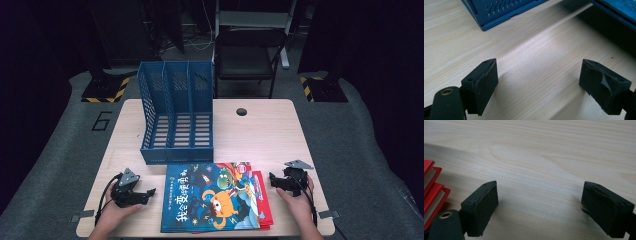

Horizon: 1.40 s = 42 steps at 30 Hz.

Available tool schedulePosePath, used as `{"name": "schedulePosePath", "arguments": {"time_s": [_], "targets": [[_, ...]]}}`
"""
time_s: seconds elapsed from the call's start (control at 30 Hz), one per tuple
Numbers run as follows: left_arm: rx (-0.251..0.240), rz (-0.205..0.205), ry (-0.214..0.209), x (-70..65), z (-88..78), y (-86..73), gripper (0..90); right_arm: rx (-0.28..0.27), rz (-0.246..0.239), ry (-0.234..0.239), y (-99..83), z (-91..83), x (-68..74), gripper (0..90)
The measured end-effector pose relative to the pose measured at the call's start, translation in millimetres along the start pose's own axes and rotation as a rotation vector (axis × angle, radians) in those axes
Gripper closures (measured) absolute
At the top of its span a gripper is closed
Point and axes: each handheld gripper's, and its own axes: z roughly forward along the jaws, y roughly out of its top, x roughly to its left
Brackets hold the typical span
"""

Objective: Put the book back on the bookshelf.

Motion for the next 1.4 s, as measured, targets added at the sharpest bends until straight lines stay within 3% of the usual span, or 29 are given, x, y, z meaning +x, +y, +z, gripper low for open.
{"name": "schedulePosePath", "arguments": {"time_s": [0.67,0.83,0.93,1.03,1.17,1.3,1.4], "targets": [[-0.002,-0.018,0.013,-1.0,-0.6,-0.4,16.3,-0.001,0.027,-0.032,-2.7,-3.0,4.5,14.5],[-0.006,-0.036,0.021,-1.2,-1.1,-0.4,18.1,0.002,0.025,-0.028,-2.1,-5.4,6.4,23.5],[0.007,-0.081,0.018,0.3,-4.3,1.3,21.8,0.034,0.026,-0.026,1.2,-9.4,7.7,33.9],[0.012,-0.099,0.02,0.9,-6.2,1.7,26.1,0.044,0.02,-0.029,2.4,-10.8,8.0,38.1],[0.026,-0.114,0.011,0.6,-8.8,3.1,30.8,0.035,0.015,0.041,7.4,-18.8,11.6,50.3],[0.045,-0.109,-0.011,-4.1,-14.1,6.8,32.3,0.021,-0.037,0.074,10.6,-27.9,17.5,51.6],[0.028,-0.113,-0.018,-7.0,-15.8,8.3,32.6,0.005,-0.062,0.083,11.4,-31.2,21.1,52.1]]}}
